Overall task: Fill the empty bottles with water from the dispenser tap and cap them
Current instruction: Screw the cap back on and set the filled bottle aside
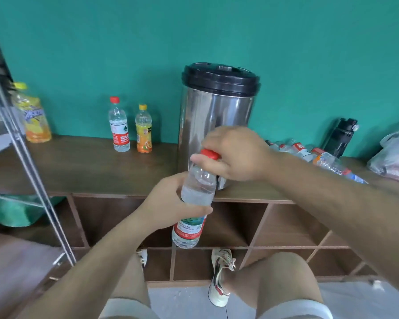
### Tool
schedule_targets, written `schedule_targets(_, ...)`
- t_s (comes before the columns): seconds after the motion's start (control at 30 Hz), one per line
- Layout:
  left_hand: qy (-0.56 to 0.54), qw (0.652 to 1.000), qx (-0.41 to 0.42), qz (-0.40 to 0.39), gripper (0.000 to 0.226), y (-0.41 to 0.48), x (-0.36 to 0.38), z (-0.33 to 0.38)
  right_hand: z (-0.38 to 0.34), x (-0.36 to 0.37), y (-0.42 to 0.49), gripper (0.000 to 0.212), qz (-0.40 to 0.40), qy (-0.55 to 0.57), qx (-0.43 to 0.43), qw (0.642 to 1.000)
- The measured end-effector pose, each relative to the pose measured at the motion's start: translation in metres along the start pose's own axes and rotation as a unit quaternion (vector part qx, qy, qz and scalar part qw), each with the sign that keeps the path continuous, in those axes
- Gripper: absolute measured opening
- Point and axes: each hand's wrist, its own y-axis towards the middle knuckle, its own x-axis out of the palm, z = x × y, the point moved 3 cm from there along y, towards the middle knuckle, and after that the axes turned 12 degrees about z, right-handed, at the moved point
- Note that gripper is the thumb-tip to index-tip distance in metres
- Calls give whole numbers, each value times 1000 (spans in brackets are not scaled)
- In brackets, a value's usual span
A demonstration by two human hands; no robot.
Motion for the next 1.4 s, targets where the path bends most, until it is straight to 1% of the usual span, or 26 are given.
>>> schedule_targets(0.03,7,1000,5,6,47,3,-8,3,1,0,11,60,-5,25,-17,1000)
schedule_targets(0.1,36,998,17,51,47,9,-22,4,5,5,31,57,-16,64,4,998)
schedule_targets(0.17,92,988,22,121,49,14,-33,3,4,14,50,57,-17,73,58,995)
schedule_targets(0.23,141,972,14,190,50,18,-42,0,2,26,68,60,-39,55,132,989)
schedule_targets(0.3,162,957,-1,240,48,22,-51,-7,-3,34,85,60,-54,27,188,980)
schedule_targets(0.33,166,953,-7,254,48,26,-55,-13,-6,39,92,60,-55,25,204,977)
schedule_targets(0.43,173,953,-19,249,54,42,-64,-37,-15,54,105,59,-49,34,220,974)
schedule_targets(0.5,154,959,-45,232,60,59,-70,-57,-18,70,105,56,-47,88,244,965)
schedule_targets(0.57,127,968,-50,213,61,79,-75,-74,-21,94,98,58,-35,189,304,933)
schedule_targets(0.6,123,970,-39,206,57,89,-77,-82,-24,109,91,54,-19,238,336,911)
schedule_targets(0.63,119,972,-37,201,50,98,-78,-90,-27,126,83,45,5,279,367,888)
schedule_targets(0.67,104,974,-39,199,43,105,-80,-97,-30,143,73,36,28,307,393,866)
schedule_targets(0.7,90,975,-42,198,41,112,-81,-106,-33,159,62,31,38,323,413,851)
schedule_targets(0.73,79,976,-41,197,45,118,-82,-113,-36,177,54,35,37,331,426,841)
schedule_targets(0.8,60,979,-42,192,60,126,-82,-122,-44,209,44,53,21,334,444,831)
schedule_targets(0.83,49,979,-42,192,64,131,-82,-127,-47,224,43,60,21,336,449,828)
schedule_targets(0.93,29,986,-39,162,65,145,-80,-140,-51,261,46,78,67,352,477,803)
schedule_targets(1.0,24,988,-31,150,75,152,-79,-150,-50,277,51,81,95,336,500,792)
schedule_targets(1.07,56,983,-30,174,88,155,-82,-161,-49,291,57,79,115,311,507,795)
schedule_targets(1.1,83,978,-29,188,90,155,-83,-165,-48,297,61,78,122,301,511,796)
schedule_targets(1.17,100,972,-19,210,86,158,-85,-172,-42,309,72,80,131,280,520,797)
schedule_targets(1.23,75,973,-10,218,76,164,-86,-177,-34,323,85,80,132,265,530,794)
schedule_targets(1.33,62,976,13,208,63,183,-88,-181,-14,339,104,79,140,252,546,787)
schedule_targets(1.4,70,980,24,187,56,201,-90,-184,0,347,117,80,146,254,550,782)
